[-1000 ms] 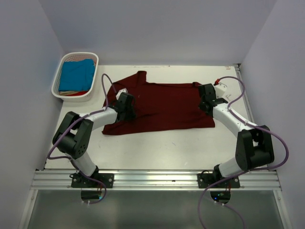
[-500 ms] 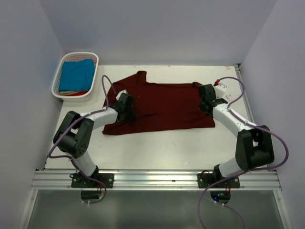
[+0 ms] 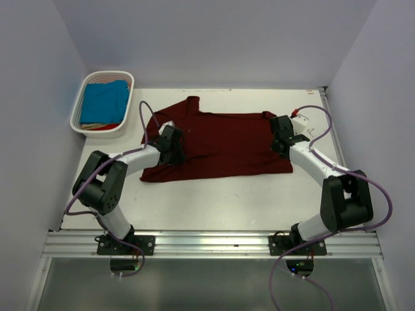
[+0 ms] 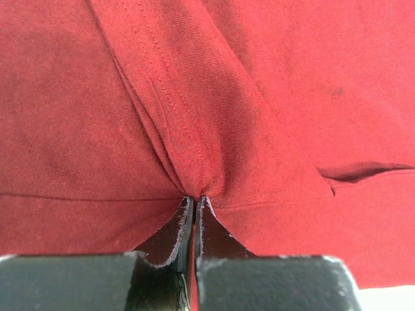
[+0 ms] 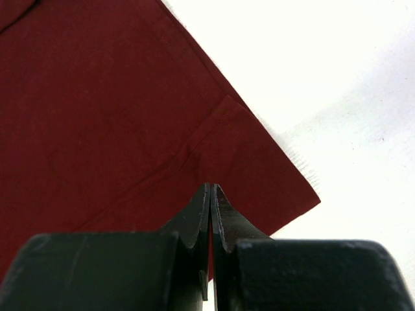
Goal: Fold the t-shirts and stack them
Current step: Fold the flattened tshirt in 1/3 of the way
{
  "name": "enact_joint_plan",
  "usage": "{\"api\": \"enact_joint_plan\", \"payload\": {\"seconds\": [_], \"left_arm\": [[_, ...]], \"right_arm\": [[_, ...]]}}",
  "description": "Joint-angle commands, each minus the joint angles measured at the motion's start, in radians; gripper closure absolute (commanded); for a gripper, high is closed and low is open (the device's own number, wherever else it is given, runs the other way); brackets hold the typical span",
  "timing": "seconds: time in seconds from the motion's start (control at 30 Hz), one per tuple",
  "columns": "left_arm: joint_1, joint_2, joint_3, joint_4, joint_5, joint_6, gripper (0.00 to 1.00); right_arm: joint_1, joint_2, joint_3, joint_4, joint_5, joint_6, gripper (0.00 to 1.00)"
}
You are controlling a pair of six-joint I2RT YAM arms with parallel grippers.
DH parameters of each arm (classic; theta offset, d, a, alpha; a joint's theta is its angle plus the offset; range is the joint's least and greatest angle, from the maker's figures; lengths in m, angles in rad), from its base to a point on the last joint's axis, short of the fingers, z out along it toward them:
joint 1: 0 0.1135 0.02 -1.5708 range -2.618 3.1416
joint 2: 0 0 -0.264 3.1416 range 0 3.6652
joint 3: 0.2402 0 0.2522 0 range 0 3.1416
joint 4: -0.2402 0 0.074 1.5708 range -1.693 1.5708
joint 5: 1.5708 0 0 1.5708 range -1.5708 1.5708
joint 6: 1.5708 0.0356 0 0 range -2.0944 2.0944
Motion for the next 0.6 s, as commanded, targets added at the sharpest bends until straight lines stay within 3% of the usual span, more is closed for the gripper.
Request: {"api": "enact_joint_plan", "payload": {"seconds": [0.0, 0.13, 0.43, 0.57], "left_arm": [[0.007, -0.059, 0.042, -0.026, 0.002, 0.026, 1.00], [0.007, -0.078, 0.052, -0.053, -0.009, 0.035, 0.98], [0.007, -0.035, 0.058, -0.046, -0.030, 0.047, 0.69], [0.008, -0.027, 0.054, -0.046, -0.037, 0.046, 0.68]], "right_arm": [[-0.003, -0.032, -0.006, 0.006, 0.028, -0.012, 1.00], [-0.003, -0.027, -0.006, 0.012, 0.023, -0.009, 1.00], [-0.003, -0.032, -0.001, 0.005, 0.026, -0.014, 1.00], [-0.003, -0.033, -0.006, 0.002, 0.029, -0.014, 1.00]]}}
